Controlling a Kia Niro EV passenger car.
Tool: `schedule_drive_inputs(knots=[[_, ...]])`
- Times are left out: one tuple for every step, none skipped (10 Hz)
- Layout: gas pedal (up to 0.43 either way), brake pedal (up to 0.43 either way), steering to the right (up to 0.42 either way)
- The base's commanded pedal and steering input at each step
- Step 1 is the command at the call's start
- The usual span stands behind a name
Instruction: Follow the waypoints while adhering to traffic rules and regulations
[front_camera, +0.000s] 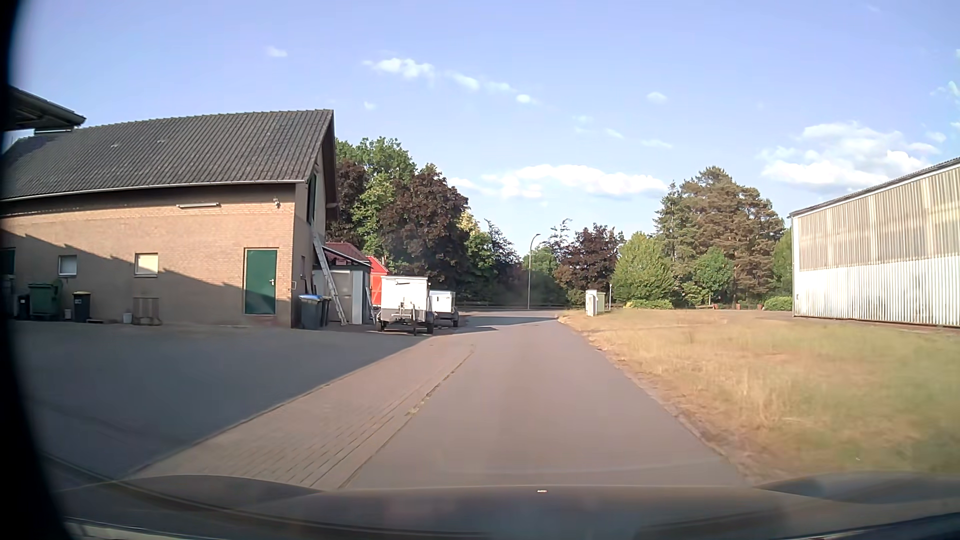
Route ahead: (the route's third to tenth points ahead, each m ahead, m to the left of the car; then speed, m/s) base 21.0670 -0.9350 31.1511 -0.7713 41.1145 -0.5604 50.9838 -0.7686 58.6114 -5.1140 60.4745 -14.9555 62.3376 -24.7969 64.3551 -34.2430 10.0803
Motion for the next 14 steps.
schedule_drive_inputs(knots=[[0.000,0.006,0.001],[0.000,0.006,0.001],[0.000,0.006,0.001],[0.000,0.006,0.001],[0.000,0.006,0.001],[0.000,0.006,0.001],[0.000,0.006,0.001],[0.000,0.006,0.001],[0.000,0.006,0.001],[0.000,0.006,0.001],[0.000,0.006,0.001],[0.000,0.006,-0.002],[0.000,0.006,0.000],[0.000,0.006,0.001]])
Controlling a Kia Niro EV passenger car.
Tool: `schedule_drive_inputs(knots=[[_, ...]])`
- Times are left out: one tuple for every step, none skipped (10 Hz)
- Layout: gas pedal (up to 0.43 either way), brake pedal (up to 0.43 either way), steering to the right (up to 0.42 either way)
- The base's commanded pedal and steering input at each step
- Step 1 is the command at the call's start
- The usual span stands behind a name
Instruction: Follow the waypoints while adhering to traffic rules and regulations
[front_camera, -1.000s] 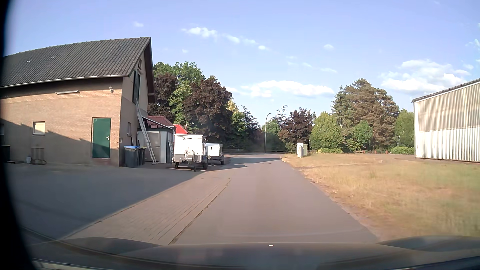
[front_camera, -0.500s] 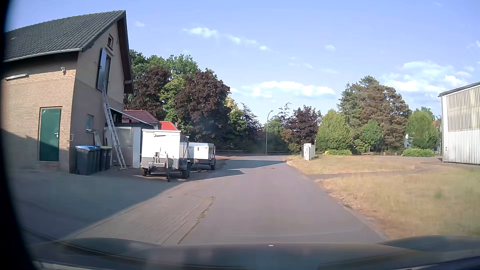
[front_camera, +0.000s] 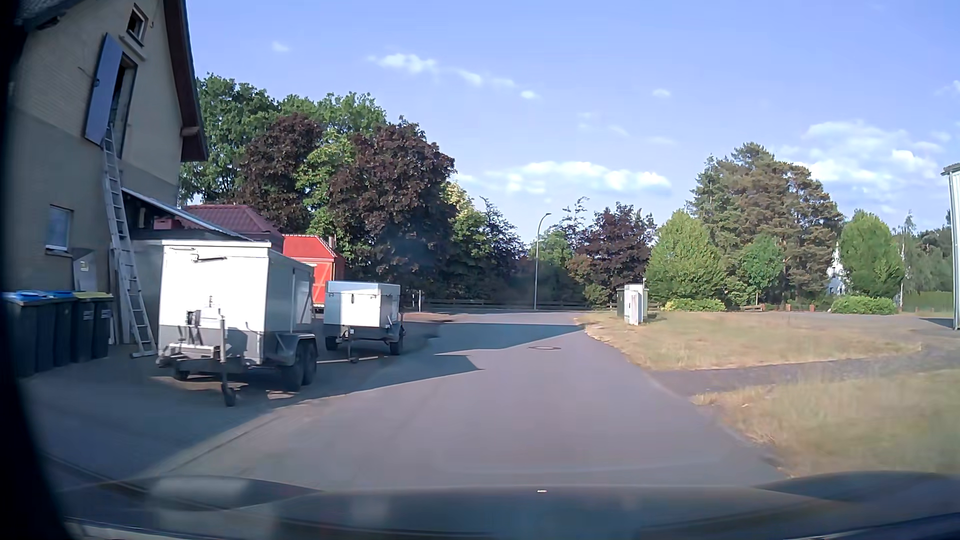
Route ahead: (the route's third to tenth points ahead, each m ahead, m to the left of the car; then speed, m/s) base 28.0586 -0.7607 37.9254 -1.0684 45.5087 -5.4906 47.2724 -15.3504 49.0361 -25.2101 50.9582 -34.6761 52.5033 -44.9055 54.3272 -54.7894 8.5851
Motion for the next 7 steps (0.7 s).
schedule_drive_inputs(knots=[[0.000,0.006,0.001],[0.000,0.006,0.001],[0.000,0.006,0.001],[0.000,0.006,0.001],[0.000,0.006,0.001],[0.000,0.006,0.001],[0.000,0.006,0.001]])
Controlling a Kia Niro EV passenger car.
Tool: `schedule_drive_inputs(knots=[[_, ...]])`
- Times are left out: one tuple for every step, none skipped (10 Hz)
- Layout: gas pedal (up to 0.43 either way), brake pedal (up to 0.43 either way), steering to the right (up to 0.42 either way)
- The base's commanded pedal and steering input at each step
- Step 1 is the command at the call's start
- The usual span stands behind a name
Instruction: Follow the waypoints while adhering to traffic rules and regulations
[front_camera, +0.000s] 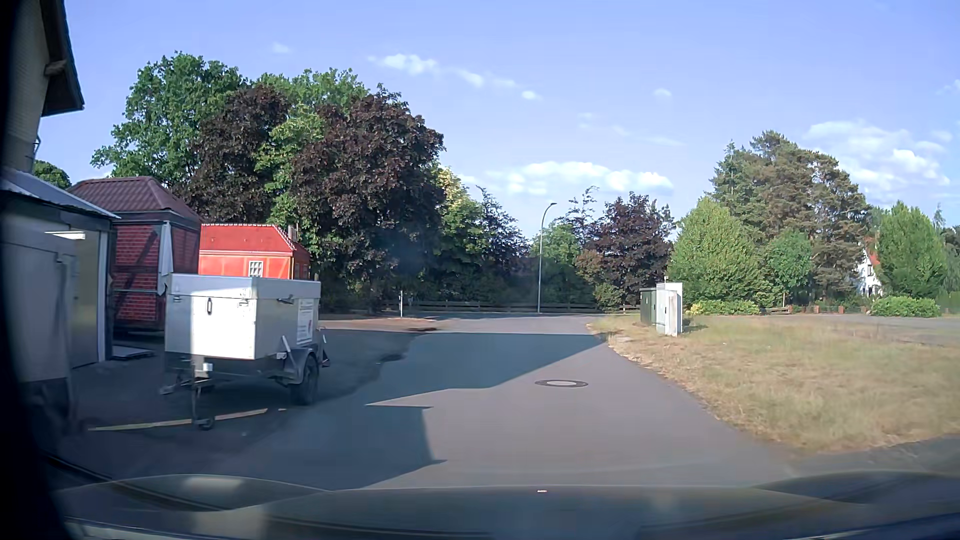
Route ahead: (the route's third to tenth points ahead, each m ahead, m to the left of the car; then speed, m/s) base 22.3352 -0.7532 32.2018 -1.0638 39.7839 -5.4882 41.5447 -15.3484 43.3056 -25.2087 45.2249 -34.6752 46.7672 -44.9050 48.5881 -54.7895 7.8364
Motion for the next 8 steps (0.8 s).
schedule_drive_inputs(knots=[[0.000,0.006,0.001],[0.000,0.006,0.000],[0.000,0.006,0.000],[0.000,0.006,0.000],[0.000,0.006,0.000],[0.000,0.006,0.000],[0.000,0.006,0.000],[0.000,0.006,0.000]])
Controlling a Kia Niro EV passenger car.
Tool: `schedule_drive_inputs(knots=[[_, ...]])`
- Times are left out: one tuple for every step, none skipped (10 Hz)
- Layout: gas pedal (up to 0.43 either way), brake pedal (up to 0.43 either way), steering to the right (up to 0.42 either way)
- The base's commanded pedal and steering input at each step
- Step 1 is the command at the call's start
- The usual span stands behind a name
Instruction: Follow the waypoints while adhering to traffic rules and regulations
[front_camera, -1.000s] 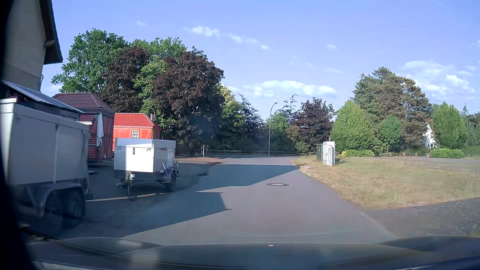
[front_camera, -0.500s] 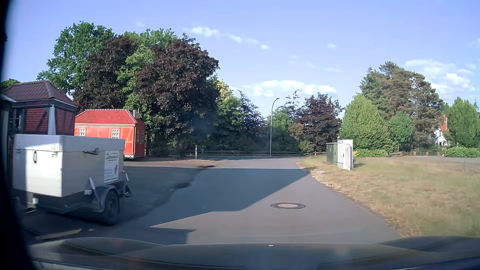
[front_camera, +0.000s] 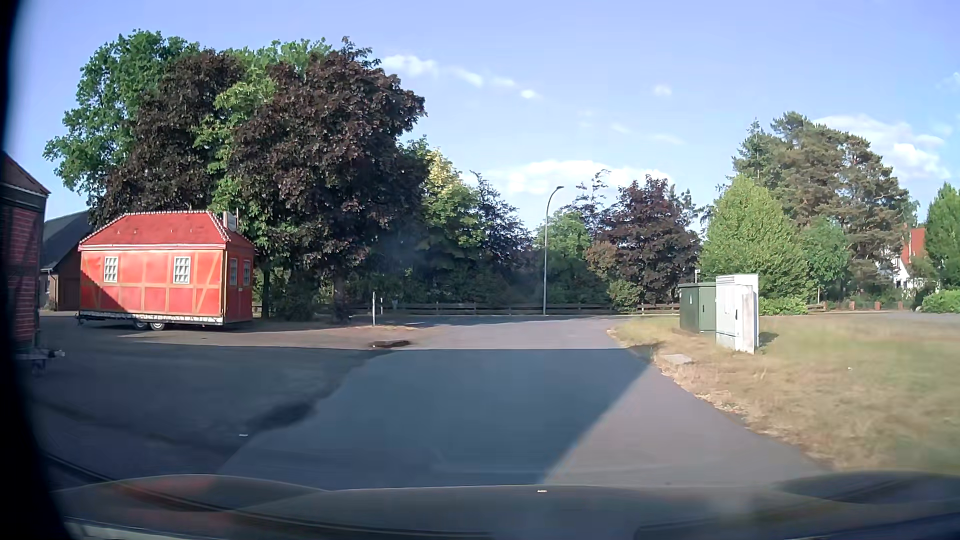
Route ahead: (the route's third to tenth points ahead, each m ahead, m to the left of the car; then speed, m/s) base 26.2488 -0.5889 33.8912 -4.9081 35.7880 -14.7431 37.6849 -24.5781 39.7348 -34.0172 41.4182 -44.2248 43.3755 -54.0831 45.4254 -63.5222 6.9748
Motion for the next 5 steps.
schedule_drive_inputs(knots=[[0.000,0.006,0.001],[0.000,0.006,0.002],[0.000,0.006,0.003],[0.000,0.006,0.004],[0.000,0.006,0.006]])
